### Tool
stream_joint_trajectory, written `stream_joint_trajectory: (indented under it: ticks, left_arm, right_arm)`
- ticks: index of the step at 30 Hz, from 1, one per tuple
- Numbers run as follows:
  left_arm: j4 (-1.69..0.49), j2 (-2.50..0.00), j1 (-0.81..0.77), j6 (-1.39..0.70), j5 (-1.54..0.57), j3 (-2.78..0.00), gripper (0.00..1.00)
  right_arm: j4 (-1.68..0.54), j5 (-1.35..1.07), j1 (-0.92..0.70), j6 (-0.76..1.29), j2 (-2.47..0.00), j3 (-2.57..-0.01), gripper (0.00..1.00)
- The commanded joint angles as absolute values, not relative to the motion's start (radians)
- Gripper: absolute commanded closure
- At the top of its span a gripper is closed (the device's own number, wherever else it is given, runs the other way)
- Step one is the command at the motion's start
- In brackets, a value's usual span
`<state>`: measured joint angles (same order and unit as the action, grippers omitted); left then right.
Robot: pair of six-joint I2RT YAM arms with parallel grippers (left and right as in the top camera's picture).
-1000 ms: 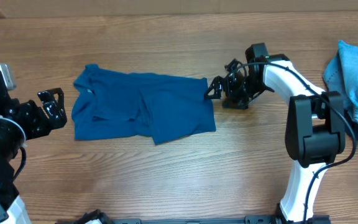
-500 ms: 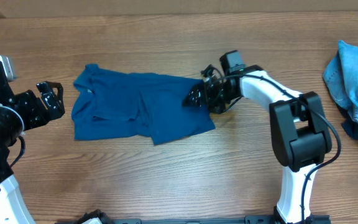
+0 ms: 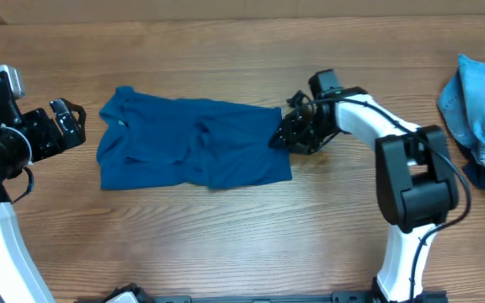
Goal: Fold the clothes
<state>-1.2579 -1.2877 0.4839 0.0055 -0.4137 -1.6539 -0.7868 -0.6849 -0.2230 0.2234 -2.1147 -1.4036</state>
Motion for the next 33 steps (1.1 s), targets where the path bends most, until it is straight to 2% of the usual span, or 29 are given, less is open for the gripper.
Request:
stream_joint_trajectory:
  ticks: [1, 3, 4, 5, 6, 7, 9, 11, 18, 21, 24, 33]
  left_arm:
    - [-1.257, -1.325, 0.482, 0.000, -0.408, -1.652, 0.00]
    - [-1.257, -1.344, 0.482, 0.000, -0.408, -1.652, 0.00]
    - [-1.257, -1.356, 0.482, -0.001, -0.408, -1.652, 0.00]
    - [-1.257, -1.366, 0.482, 0.000, -0.408, -1.652, 0.00]
    - [-1.257, -1.374, 0.482, 0.000, -0.408, -1.652, 0.00]
    - [-1.257, -1.386, 0.482, -0.001, -0.408, -1.652, 0.00]
    - [-1.257, -1.403, 0.482, -0.001, -0.408, -1.652, 0.00]
    - [-1.257, -1.419, 0.482, 0.000, -0.408, -1.652, 0.00]
    - [-1.257, -1.479, 0.482, -0.001, -0.408, -1.652, 0.00]
    - [-1.256, -1.500, 0.482, 0.000, -0.408, -1.652, 0.00]
    - [-1.256, -1.523, 0.482, -0.001, -0.408, -1.652, 0.00]
    - [-1.256, -1.542, 0.482, -0.001, -0.408, -1.652, 0.00]
  right_arm:
    - [-0.823, -0.561, -0.186, 0.202, -1.961, -1.403, 0.67]
    - [-0.843, -0.514, -0.176, 0.202, -1.916, -1.403, 0.67]
    - [-0.844, -0.509, -0.175, 0.186, -1.895, -1.403, 0.61]
    - [-0.841, -0.509, -0.175, 0.170, -1.882, -1.403, 0.49]
    - [-0.839, -0.510, -0.176, 0.163, -1.875, -1.403, 0.31]
    - [-0.833, -0.519, -0.183, 0.163, -1.872, -1.403, 0.20]
    - [-0.832, -0.523, -0.195, 0.163, -1.876, -1.402, 0.10]
    - [-0.828, -0.521, -0.197, 0.169, -1.882, -1.402, 0.06]
    - [-0.801, -0.577, -0.173, 0.199, -1.942, -1.401, 0.03]
    - [-0.795, -0.645, -0.173, 0.199, -1.994, -1.401, 0.06]
    - [-0.798, -0.701, -0.181, 0.199, -2.061, -1.401, 0.13]
    - [-0.790, -0.764, -0.220, 0.181, -2.092, -1.400, 0.14]
